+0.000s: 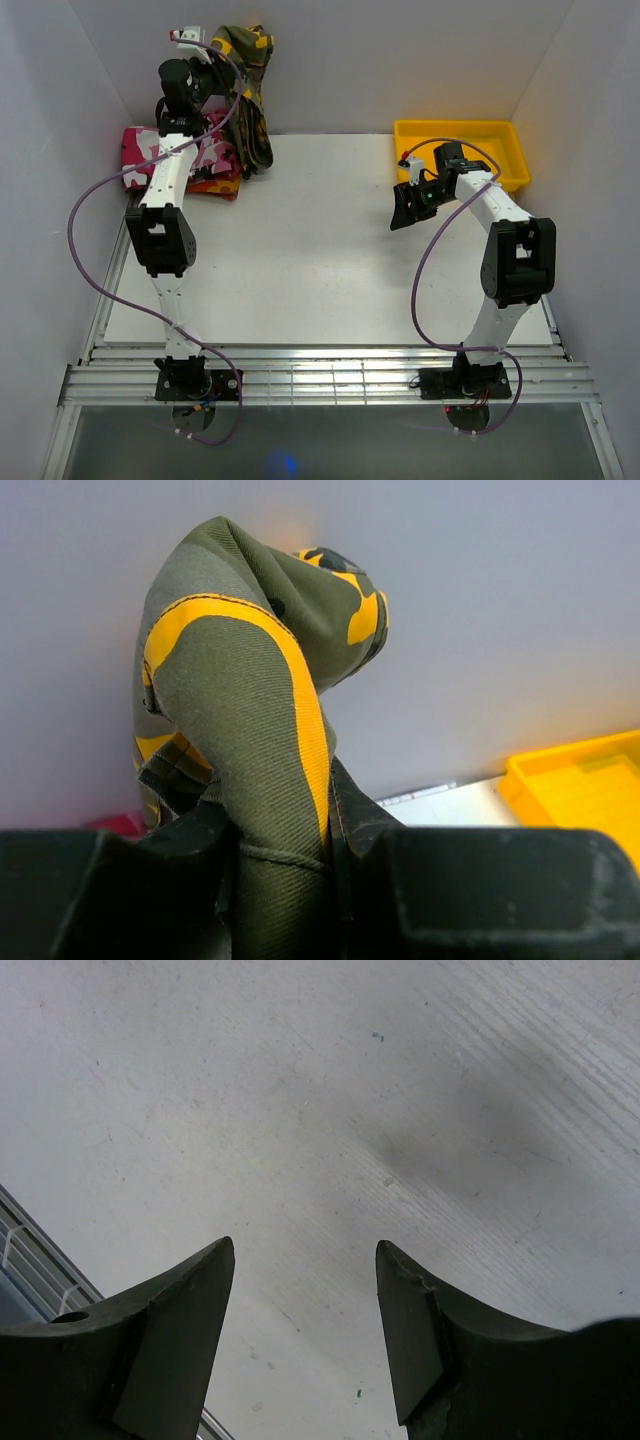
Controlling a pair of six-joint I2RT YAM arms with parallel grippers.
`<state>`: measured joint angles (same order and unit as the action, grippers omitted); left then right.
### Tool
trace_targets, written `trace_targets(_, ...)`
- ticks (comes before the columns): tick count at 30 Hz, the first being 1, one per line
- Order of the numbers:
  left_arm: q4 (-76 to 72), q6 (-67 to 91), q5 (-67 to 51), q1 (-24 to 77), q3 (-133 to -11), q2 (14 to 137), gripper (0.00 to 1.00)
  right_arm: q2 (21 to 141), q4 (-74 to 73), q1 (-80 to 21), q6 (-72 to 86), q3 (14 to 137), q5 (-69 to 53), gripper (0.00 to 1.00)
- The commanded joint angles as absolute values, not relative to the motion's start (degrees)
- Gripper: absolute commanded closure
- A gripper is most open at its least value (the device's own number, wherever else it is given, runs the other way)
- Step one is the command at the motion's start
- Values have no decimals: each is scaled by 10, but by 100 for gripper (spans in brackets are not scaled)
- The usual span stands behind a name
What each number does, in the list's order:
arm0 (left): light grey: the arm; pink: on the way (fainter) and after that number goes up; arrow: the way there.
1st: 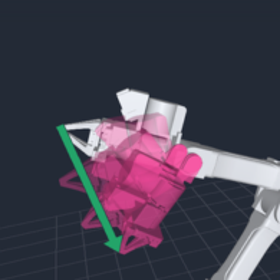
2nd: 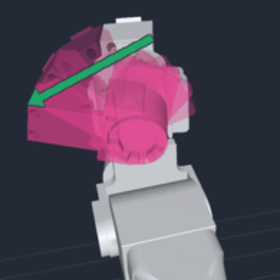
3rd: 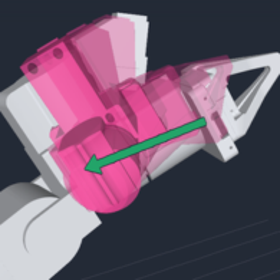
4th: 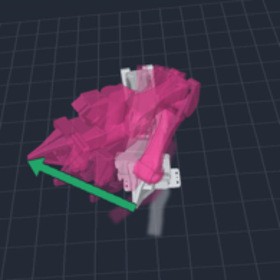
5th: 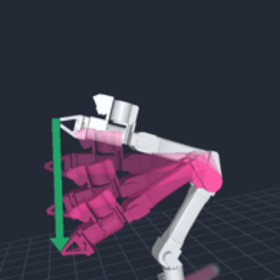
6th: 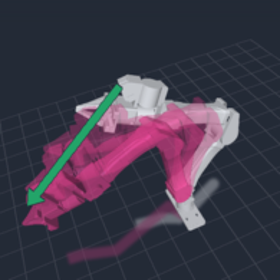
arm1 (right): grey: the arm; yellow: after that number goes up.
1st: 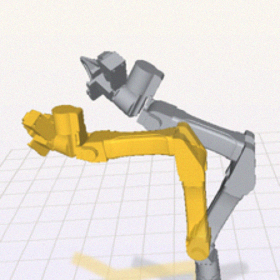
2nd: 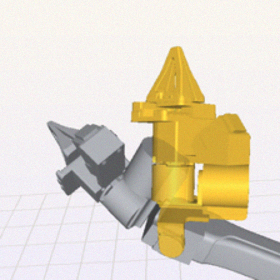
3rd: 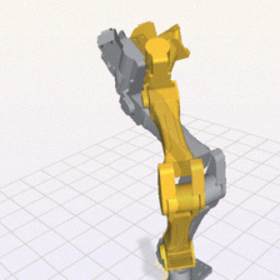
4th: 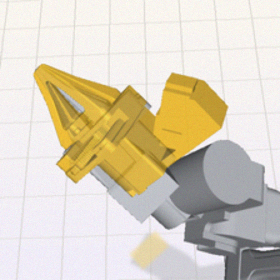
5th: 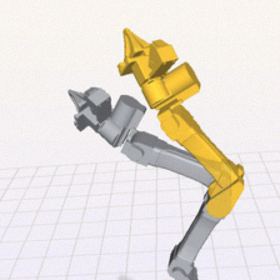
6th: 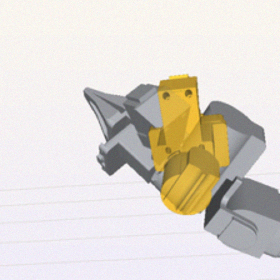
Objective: Fold and stack the trousers
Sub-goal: Neatly place the folded trousers to the corner
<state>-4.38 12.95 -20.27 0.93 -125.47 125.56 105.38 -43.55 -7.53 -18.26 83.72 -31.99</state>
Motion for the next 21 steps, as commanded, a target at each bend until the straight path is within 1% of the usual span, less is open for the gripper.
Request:
trace_targets(1, -129, 113, -178, 11, -1338, 1243, 100, 1052, -443, -76, -191, 840, -333, 36)
trace_targets(7, -141, 115, -147, 1, -1364, 1254, 100, 1050, -448, -76, -196, 837, -329, 36)
trace_targets(8, -143, 126, -149, -24, -1364, 1254, 100, 1050, -448, -76, -196, 837, -330, 36)
trace_targets(11, -145, 135, -154, -47, -1356, 1251, 100, 1054, -449, -76, -198, 835, -330, 36)
trace_targets(13, -146, 142, -154, -61, -1337, 1244, 100, 1056, -450, -76, -198, 838, -331, 36)
trace_targets(21, -149, 203, -167, -175, -1216, 1204, 100, 1067, -457, -76, -197, 845, -333, 36)
